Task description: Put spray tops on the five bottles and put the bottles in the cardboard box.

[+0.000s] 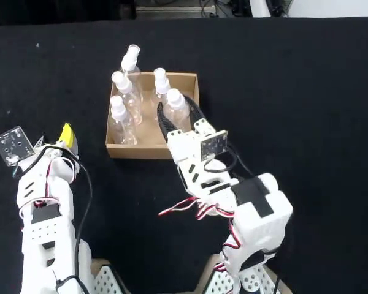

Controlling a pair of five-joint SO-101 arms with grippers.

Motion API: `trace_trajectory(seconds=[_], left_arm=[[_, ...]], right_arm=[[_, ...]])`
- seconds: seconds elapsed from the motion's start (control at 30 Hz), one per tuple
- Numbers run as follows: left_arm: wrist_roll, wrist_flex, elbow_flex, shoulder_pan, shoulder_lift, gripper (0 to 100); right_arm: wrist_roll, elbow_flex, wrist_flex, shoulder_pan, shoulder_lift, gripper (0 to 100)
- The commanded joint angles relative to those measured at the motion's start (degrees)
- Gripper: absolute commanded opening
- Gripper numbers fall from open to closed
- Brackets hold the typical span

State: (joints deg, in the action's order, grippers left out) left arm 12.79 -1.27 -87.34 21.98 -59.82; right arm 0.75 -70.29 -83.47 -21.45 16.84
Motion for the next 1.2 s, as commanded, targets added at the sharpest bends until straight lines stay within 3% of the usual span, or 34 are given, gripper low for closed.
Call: trace_trajectory(seconds=[0.0, 0.87, 1.07, 1.17], left_arm=[[0.18, 1.23, 0.66, 0.13, -0.44, 20], [0.18, 1.14, 0.66, 0.22, -0.7, 20], [0.18, 1.14, 0.66, 0.31, -0.88, 20], [0.18, 1.14, 0.66, 0.4, -0.88, 20]], right_arm=[[-0.18, 3.03, -1.67, 0.62, 0.75, 1.1], [-0.18, 3.3, -1.58, -1.23, 5.93, 1.8], [-0.18, 3.56, 3.08, -1.85, 5.76, 15.0], [-0.18, 3.56, 3.08, -2.29, 5.76, 15.9]])
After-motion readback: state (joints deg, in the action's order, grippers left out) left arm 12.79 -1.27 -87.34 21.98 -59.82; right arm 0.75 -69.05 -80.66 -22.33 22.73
